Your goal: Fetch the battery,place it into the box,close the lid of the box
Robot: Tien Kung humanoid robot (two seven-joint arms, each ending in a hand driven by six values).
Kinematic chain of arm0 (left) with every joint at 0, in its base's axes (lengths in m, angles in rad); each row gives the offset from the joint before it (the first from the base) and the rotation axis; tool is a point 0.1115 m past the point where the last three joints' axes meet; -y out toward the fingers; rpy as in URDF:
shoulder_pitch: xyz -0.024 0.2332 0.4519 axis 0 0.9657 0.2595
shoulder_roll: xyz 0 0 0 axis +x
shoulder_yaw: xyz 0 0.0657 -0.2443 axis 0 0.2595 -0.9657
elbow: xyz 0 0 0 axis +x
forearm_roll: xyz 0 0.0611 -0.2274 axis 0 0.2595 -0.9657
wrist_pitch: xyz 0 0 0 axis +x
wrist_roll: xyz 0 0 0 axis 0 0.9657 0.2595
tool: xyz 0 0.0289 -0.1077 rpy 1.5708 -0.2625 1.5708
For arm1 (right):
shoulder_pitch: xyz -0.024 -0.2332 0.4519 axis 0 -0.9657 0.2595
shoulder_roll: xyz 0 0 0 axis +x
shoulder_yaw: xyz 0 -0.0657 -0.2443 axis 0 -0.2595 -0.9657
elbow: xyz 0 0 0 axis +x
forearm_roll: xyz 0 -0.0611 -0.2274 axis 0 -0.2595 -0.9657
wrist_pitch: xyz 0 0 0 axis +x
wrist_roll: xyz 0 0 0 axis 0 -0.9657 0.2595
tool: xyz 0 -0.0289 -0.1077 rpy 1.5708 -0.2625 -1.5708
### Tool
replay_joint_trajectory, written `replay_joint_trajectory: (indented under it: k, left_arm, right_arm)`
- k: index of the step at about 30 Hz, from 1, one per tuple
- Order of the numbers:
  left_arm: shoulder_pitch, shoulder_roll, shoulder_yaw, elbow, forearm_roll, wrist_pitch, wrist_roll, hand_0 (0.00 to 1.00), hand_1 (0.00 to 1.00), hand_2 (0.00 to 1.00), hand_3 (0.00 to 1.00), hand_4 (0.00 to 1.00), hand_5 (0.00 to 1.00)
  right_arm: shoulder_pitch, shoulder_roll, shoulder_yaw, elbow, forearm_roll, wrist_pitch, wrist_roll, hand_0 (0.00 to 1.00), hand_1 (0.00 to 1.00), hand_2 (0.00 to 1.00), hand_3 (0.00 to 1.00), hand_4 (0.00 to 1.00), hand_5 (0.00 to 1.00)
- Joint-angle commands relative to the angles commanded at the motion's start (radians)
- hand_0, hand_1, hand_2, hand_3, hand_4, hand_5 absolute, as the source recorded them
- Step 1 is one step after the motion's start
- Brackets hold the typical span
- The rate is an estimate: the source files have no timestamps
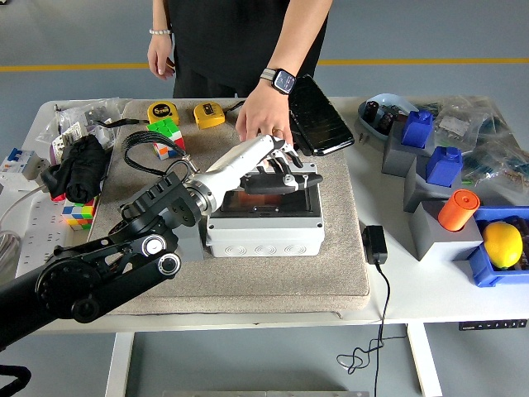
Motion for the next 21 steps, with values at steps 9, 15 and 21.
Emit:
replay_joint_trajectory:
  k: [9,15,21]
  left_arm:
    - [0.118,0.028,-0.226,0.004,-0.354,0.078,-0.321,0.411,0.560,0.544,0.548,0.962,0.703]
    - [0.186,0.067,-0.353,0.064,-0.421,0.090,-0.353,0.470,0.582,0.563,0.563,0.962,0.706]
    - [0.248,0.104,-0.456,0.106,-0.393,0.072,-0.348,0.564,0.624,0.598,0.591,0.964,0.688]
  right_arm:
    - [-0.001,0.002,-0.004,-0.003,0.005,0.001,-0.001,0.735,0.704,0.704,0.727,0.998,0.617]
    - [0.007,0.001,-0.010,-0.006,0.008,0.003,-0.004,0.736,0.703,0.705,0.728,0.998,0.617]
    - [0.014,-0.003,-0.009,-0.005,0.010,0.002,-0.004,0.735,0.703,0.704,0.730,0.998,0.617]
